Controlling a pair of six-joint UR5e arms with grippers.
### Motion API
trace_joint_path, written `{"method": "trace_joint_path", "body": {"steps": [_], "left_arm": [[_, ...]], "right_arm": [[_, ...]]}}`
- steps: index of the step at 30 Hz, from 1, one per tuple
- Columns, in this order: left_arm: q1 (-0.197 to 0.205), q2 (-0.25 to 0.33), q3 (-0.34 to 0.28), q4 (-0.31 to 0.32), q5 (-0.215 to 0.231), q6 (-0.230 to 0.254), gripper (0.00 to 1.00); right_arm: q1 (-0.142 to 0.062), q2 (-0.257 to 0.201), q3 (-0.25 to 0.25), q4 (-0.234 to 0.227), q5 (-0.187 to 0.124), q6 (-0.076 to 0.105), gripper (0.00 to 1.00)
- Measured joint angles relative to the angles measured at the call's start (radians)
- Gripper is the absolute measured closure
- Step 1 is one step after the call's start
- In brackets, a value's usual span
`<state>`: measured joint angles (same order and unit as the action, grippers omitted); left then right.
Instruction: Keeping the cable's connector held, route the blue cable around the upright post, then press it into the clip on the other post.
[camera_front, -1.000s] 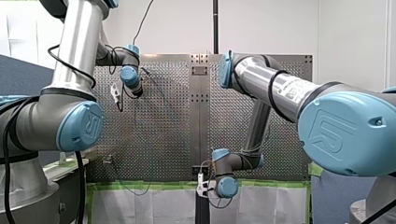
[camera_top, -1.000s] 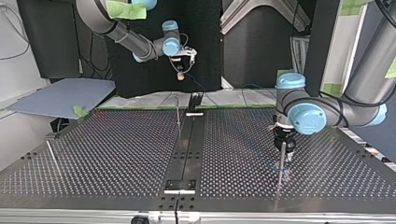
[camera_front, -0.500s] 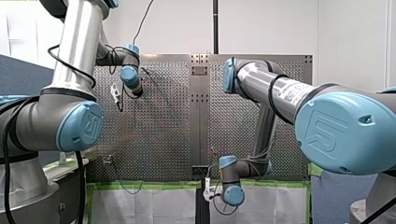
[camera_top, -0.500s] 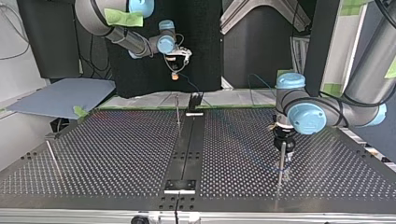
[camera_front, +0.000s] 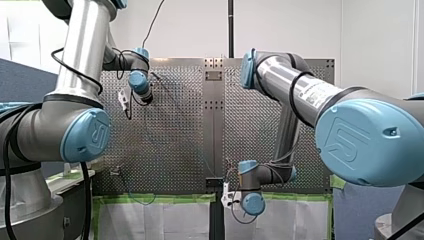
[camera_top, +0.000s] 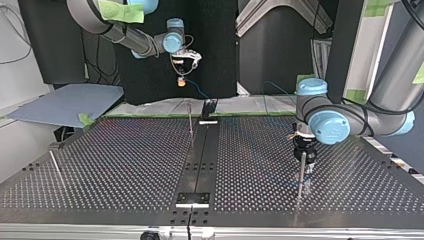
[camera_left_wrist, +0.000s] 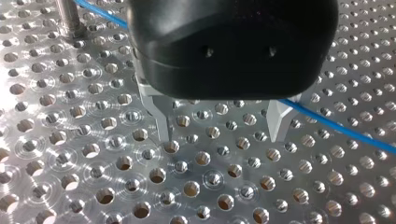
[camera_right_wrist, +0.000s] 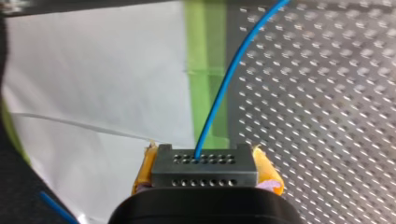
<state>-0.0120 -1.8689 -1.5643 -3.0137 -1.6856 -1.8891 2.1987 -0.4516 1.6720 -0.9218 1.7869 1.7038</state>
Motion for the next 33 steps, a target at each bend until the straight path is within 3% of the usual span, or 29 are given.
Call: {"method": "trace_joint_path", "body": {"steps": [14, 27, 33], "left_arm": [[0.002, 0.0, 0.0, -0.004, -0.001, -0.022, 0.02], [0.002, 0.0, 0.0, -0.008, -0.007, -0.03, 0.02], [0.002, 0.0, 0.0, -0.008, -0.007, -0.033, 0.02]], "right_arm": [[-0.019, -0.123, 0.123, -0.045, 0.002, -0.003, 1.0], [-0.029, -0.244, 0.244, -0.108, -0.011, 0.018, 1.0], [-0.047, -0.29, 0.286, -0.139, -0.017, 0.034, 1.0]]}}
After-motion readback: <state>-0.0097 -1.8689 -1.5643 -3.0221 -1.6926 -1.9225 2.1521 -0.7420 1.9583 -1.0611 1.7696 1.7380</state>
